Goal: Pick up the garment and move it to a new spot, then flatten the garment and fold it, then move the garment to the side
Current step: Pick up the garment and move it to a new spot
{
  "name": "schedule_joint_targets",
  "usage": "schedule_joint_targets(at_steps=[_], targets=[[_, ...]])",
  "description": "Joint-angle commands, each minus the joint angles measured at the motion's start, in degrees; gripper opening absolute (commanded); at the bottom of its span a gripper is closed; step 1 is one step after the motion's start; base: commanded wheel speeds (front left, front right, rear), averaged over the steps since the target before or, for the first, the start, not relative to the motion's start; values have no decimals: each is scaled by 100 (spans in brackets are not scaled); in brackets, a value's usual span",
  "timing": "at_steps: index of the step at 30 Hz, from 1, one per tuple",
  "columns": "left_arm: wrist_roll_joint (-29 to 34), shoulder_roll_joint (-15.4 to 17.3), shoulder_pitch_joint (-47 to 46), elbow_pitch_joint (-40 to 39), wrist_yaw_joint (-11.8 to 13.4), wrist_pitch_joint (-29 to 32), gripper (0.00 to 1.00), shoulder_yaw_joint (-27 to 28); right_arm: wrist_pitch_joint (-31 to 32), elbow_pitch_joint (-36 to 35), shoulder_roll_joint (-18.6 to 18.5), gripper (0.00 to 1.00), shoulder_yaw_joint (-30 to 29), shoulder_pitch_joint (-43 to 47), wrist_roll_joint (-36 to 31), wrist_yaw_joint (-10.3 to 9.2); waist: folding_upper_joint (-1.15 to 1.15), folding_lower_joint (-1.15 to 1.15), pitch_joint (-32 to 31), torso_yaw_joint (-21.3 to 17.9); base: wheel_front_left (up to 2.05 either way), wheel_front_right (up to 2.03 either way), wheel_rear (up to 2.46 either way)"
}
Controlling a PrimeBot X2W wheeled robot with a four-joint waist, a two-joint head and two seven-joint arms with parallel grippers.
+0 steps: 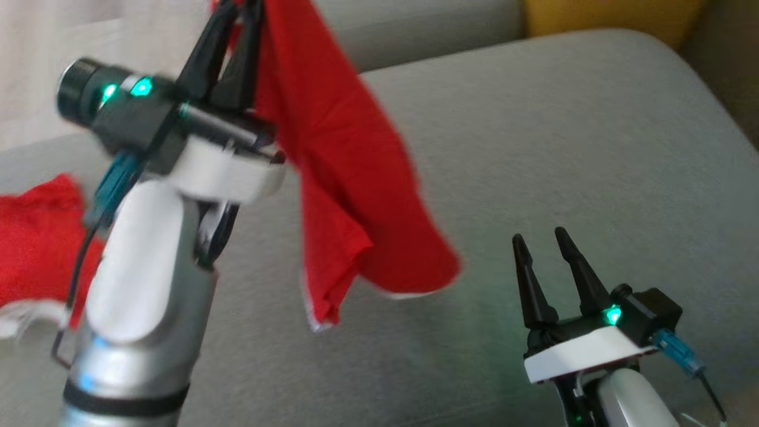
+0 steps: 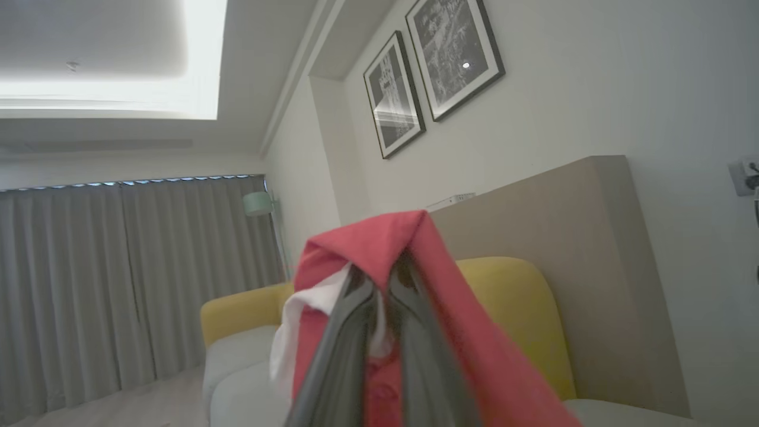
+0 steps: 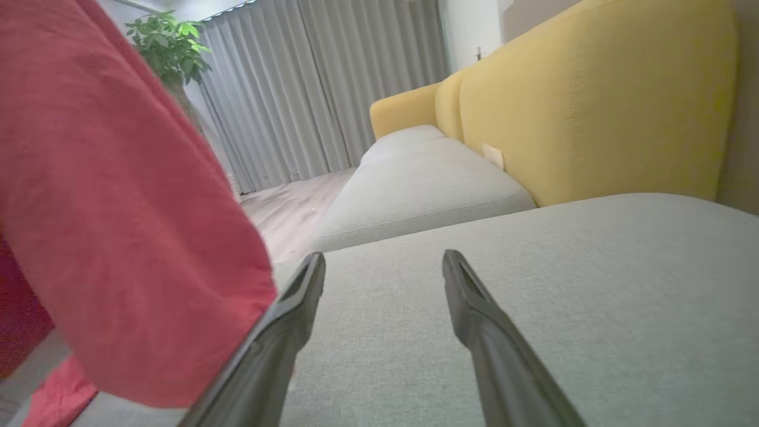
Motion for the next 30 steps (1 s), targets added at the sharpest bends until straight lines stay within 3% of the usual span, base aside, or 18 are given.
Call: schedule_joint_targets(at_steps=[1,7,8,9,13,17,24,30], targets=[[56,74,-423,-37,10,43,0,169,-63,-234,-25,100,177,-311,38,-4,0,0,165,-486,0,0,0],[25,-79,-1233,1226,-1,51,0,11,-63,-362,-25,100,351,-475,155,-4,0,0,436,-1136,0,0,0],[-55,-113,-1338,1518,-13,81,45,7,-63,-373,-25,100,367,-498,174,-4,0,0,470,-1205,0,0,0],[-174,-153,-1448,1769,-33,76,100,7,-63,-383,-25,100,380,-515,188,-4,0,0,501,-1261,0,0,0],[-254,-209,-1849,2486,-84,5,100,-122,-63,-419,-25,100,357,-548,227,-4,0,0,593,-1330,0,0,0],[-295,-228,-1993,2778,-89,-33,100,-124,-63,-416,-25,100,239,-538,208,-4,0,0,616,-1139,0,0,0],[-322,-160,-1703,2513,-120,-38,100,-55,-63,-358,-25,100,80,-515,100,-4,0,0,532,-604,0,0,0],[-380,18,-584,1836,-62,-39,100,235,-63,-275,-25,100,-119,-418,-66,-4,0,0,291,14,0,0,0]])
